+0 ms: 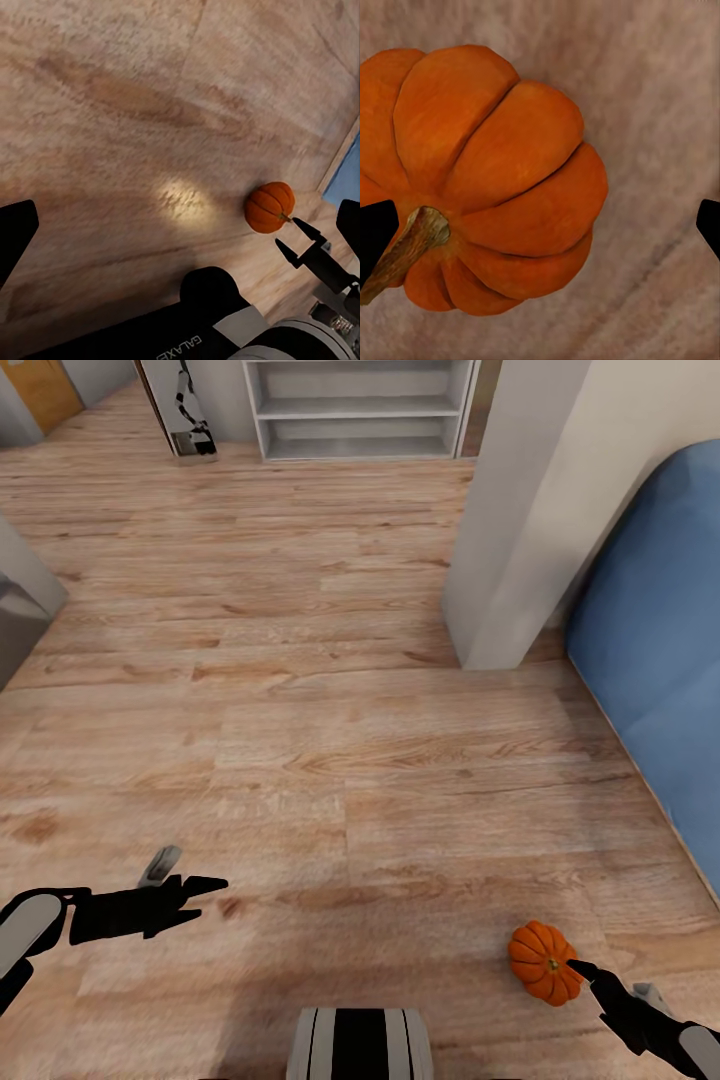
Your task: Place each of the two pumpkins and all three candles from the living room inside a cabinet in the living room (use any cabinet), then make sure every cabinet is closed, and position the cauldron so it is next to a table in the living room.
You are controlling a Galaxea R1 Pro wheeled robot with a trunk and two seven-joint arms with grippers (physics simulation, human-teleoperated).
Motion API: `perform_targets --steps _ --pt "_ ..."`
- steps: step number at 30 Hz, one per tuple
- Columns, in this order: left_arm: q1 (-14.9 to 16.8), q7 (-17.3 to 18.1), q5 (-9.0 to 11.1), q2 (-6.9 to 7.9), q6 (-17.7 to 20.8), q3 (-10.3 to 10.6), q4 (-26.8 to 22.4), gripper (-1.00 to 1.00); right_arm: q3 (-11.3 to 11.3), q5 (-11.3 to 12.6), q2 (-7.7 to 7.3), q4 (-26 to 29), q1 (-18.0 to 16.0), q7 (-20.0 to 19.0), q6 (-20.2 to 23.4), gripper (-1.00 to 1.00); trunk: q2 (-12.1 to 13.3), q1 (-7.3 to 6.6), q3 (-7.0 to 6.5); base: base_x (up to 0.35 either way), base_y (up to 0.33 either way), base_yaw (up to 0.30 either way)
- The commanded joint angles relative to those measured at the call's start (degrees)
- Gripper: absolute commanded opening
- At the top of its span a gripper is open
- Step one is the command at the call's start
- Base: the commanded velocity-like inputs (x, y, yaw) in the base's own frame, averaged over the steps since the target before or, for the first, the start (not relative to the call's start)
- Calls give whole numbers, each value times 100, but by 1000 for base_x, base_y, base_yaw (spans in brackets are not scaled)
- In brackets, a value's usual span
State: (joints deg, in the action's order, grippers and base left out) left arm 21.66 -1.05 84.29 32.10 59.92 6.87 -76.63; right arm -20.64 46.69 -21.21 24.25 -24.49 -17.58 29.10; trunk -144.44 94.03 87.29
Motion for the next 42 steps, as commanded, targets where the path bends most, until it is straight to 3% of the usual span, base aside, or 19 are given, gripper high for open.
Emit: perform_targets --steps 1,18,29,42 --pt "1 -10 18 5 8 7 -1 100 -37 7 3 1 -3 -9 45 100 -1 -1 3 0 0 0" --pt "-4 -9 17 2 8 7 -45 100 -37 7 3 1 -3 -9 43 100 -1 -1 3 -63 0 0" --pt "-18 -9 19 -2 8 7 -94 100 -37 7 3 1 -3 -9 43 100 -13 22 203 0 0 0" --pt "-146 -9 17 -4 3 8 -104 100 -37 13 3 1 -3 -9 43 100 -13 22 203 22 43 0"
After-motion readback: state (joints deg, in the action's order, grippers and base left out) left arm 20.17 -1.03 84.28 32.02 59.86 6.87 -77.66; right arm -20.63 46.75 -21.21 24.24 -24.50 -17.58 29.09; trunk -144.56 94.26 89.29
